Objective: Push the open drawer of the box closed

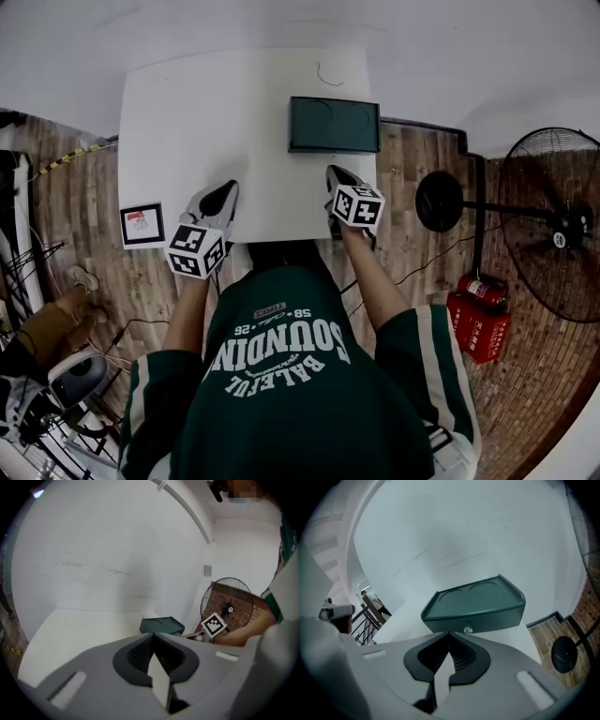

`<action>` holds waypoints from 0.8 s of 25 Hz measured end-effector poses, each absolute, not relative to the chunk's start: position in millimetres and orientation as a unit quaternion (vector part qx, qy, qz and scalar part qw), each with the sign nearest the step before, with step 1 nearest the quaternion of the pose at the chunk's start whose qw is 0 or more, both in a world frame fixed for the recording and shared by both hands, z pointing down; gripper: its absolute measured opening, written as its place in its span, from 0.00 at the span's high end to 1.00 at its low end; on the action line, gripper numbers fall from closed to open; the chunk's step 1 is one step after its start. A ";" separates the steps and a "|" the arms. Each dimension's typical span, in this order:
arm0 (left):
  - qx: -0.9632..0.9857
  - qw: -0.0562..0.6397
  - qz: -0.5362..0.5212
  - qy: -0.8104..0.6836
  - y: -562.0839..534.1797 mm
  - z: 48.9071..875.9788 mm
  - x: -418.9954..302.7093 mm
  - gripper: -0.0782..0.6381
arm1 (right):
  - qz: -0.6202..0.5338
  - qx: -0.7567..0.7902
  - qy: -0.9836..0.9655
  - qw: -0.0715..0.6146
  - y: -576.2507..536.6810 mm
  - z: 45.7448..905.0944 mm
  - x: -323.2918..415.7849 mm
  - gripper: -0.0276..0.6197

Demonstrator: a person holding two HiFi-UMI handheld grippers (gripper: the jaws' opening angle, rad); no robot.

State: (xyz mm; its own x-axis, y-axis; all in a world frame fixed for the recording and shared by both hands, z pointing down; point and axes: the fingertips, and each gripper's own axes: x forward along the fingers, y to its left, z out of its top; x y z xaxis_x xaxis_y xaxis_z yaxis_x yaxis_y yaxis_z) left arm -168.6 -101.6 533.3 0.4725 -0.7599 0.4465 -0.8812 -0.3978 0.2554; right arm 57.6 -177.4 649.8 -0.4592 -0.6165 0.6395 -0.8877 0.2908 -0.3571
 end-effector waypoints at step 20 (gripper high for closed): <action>0.853 0.138 0.081 -0.497 -125.5 450.4 -171.1 0.82 | 0.089 0.451 -0.883 0.099 -142.3 441.7 2.8 0.95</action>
State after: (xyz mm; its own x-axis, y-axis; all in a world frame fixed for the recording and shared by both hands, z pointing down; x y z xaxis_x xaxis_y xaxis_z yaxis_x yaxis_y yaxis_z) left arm -171.1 -125.5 450.4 0.4927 -0.8254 0.2757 -0.8702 -0.4680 0.1541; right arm 2.8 -142.3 441.7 -0.5741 -0.7783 0.2544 -0.8134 0.5778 -0.0676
